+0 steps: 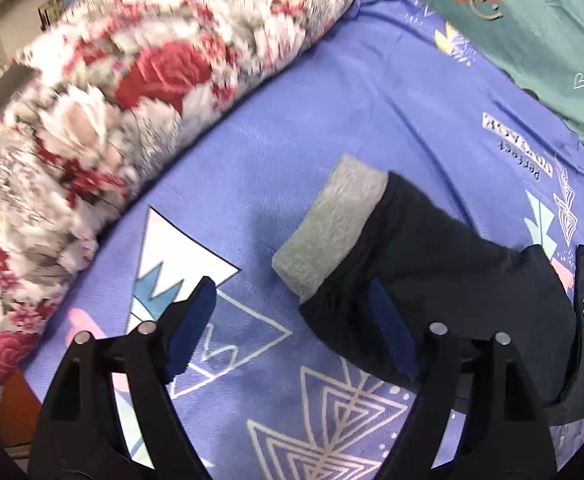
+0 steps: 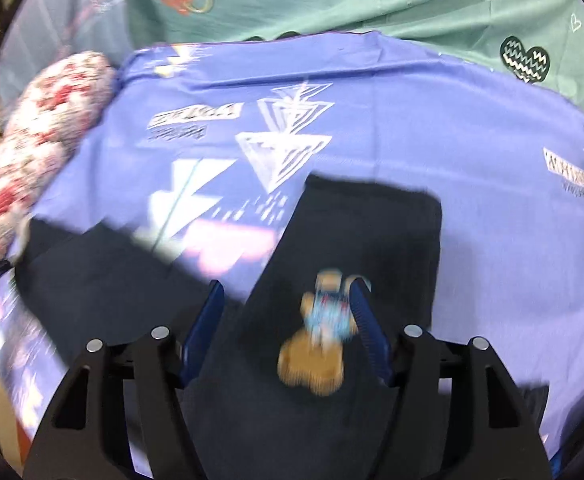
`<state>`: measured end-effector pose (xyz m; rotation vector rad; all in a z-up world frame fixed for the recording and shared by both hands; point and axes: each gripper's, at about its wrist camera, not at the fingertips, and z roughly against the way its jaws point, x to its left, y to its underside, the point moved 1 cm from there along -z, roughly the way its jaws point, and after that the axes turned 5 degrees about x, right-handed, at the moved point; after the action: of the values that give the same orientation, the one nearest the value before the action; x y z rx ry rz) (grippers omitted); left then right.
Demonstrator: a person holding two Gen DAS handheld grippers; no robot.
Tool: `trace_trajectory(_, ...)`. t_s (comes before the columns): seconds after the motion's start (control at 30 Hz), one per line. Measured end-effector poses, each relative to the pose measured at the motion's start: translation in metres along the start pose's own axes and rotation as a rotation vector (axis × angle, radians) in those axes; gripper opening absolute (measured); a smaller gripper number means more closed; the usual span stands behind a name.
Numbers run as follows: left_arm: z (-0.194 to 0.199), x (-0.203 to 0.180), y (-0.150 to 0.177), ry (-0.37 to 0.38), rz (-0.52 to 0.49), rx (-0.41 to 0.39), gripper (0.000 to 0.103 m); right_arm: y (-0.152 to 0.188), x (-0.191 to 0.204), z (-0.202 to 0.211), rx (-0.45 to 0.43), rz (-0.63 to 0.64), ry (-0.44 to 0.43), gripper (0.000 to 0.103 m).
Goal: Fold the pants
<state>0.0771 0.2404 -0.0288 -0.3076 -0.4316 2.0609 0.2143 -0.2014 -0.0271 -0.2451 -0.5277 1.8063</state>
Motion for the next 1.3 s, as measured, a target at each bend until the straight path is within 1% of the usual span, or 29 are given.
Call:
trace_trajectory(0.1,0.017,-0.013,0.009,0.008,-0.042,-0.047,0.085,-0.028,0.007,-0.033,0.038,-0.024,0.066,0.066)
trace_trajectory(0.17,0.020,-0.022,0.017,0.018,-0.072,-0.054,0.086,-0.041,0.013,-0.054,0.064,-0.021,0.132,0.066)
trace_trajectory(0.3,0.008,-0.040,0.031,0.062,-0.121,-0.019,0.086,-0.053,0.018,-0.079,0.106,-0.026,0.235,0.066)
trace_trajectory(0.37,-0.001,-0.045,0.033,0.060,-0.128,-0.002,0.086,-0.055,0.012,-0.087,0.121,-0.058,0.257,0.066)
trace_trajectory(0.4,-0.007,-0.047,0.033,0.057,-0.126,0.008,0.086,-0.055,0.009,-0.088,0.116,-0.067,0.248,0.066)
trace_trajectory(0.43,-0.012,-0.048,0.032,0.059,-0.121,0.019,0.086,-0.055,0.006,-0.088,0.109,-0.072,0.244,0.062)
trace_trajectory(0.47,-0.019,-0.048,0.031,0.060,-0.116,0.034,0.086,-0.055,0.003,-0.087,0.100,-0.072,0.246,0.046)
trace_trajectory(0.53,-0.029,-0.046,0.030,0.055,-0.100,0.062,0.086,-0.054,-0.004,-0.083,0.096,-0.082,0.237,0.022)
trace_trajectory(0.57,-0.033,-0.044,0.030,0.055,-0.092,0.073,0.086,-0.053,-0.009,-0.080,0.098,-0.099,0.215,0.012)
trace_trajectory(0.63,-0.042,-0.040,0.029,0.063,-0.067,0.100,0.086,-0.048,-0.020,-0.071,0.091,-0.132,0.186,0.010)
trace_trajectory(0.73,-0.049,-0.035,0.030,0.080,-0.040,0.121,0.087,-0.040,-0.034,-0.041,0.038,-0.166,0.150,0.009)
trace_trajectory(0.8,-0.051,-0.036,0.030,0.077,-0.046,0.121,0.088,-0.030,-0.047,-0.003,-0.039,-0.196,0.110,0.009)
trace_trajectory(0.93,-0.050,-0.040,0.029,0.053,-0.071,0.110,0.088,-0.001,-0.071,0.071,-0.180,-0.243,0.068,0.009)
trace_trajectory(0.97,-0.051,-0.041,0.029,0.045,-0.079,0.107,0.089,0.014,-0.081,0.093,-0.219,-0.266,0.057,0.009)
trace_trajectory(1.03,-0.055,-0.048,0.024,0.028,-0.089,0.101,0.090,0.046,-0.096,0.124,-0.263,-0.305,0.037,0.009)
trace_trajectory(1.1,-0.056,-0.050,0.022,0.016,-0.096,0.097,0.090,0.074,-0.108,0.139,-0.272,-0.345,0.018,0.009)
trace_trajectory(1.17,-0.057,-0.052,0.020,0.006,-0.101,0.096,0.090,0.107,-0.123,0.145,-0.254,-0.398,-0.006,0.008)
trace_trajectory(1.23,-0.058,-0.055,0.018,-0.002,-0.107,0.094,0.090,0.135,-0.134,0.139,-0.220,-0.443,-0.026,0.008)
trace_trajectory(1.3,-0.058,-0.055,0.017,-0.009,-0.112,0.094,0.090,0.163,-0.140,0.124,-0.162,-0.489,-0.047,0.008)
